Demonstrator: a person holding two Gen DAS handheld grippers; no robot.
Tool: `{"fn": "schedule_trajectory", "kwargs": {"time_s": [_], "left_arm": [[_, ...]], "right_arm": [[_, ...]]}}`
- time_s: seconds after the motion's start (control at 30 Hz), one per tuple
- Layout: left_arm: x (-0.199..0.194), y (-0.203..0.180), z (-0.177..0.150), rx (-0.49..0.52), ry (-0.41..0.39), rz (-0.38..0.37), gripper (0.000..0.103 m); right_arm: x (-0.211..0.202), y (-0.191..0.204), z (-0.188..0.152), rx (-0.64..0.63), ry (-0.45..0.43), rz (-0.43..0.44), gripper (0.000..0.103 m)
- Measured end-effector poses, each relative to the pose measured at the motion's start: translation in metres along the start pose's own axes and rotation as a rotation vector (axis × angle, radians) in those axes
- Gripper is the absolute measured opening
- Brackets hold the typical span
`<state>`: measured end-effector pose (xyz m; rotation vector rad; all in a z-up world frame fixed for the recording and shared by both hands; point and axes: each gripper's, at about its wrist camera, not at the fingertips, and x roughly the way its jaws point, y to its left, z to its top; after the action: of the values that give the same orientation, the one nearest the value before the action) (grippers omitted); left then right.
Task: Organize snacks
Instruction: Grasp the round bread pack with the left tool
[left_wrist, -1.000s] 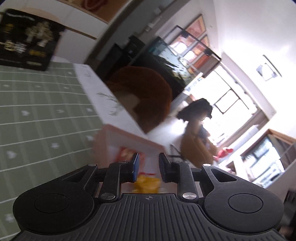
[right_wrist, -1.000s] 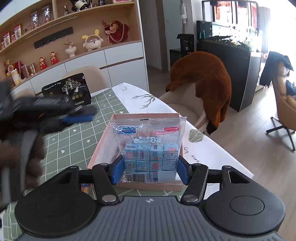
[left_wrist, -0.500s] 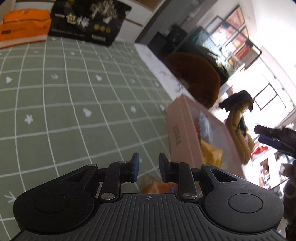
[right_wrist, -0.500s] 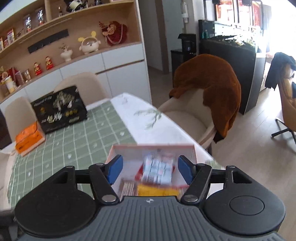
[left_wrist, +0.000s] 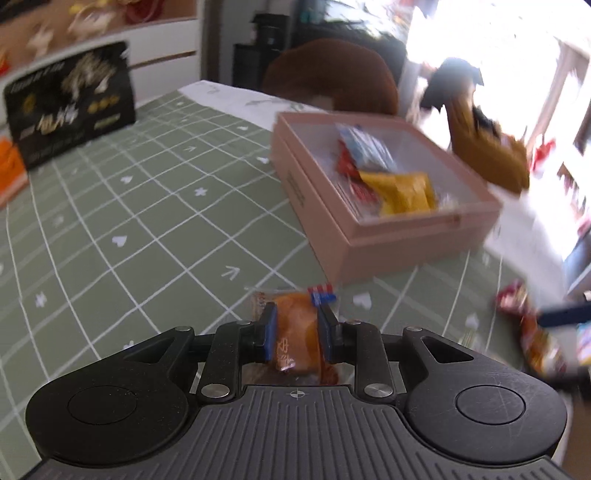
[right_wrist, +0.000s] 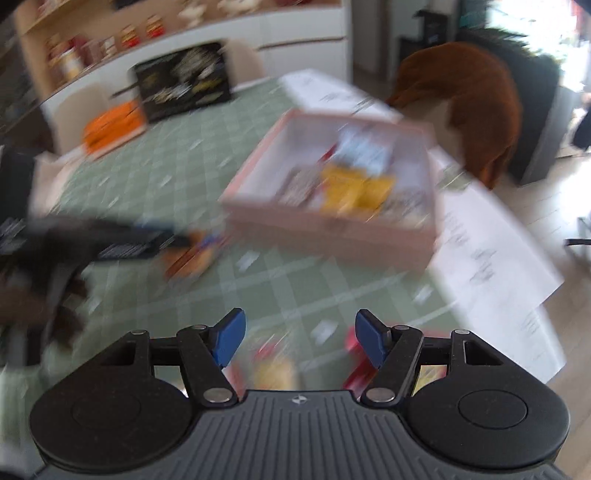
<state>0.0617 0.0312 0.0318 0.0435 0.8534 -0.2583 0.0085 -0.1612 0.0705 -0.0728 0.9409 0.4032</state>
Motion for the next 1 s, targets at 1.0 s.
{"fn": "schedule_trajectory", "kwargs": {"time_s": [1.0], "left_arm": [[0.001,0.006,-0.019,-0.084,0.128,-0.021,0.061]], "right_arm": [[-0.002,0.036,-0.048,-0.06,0.057,0.028,0.073]]}}
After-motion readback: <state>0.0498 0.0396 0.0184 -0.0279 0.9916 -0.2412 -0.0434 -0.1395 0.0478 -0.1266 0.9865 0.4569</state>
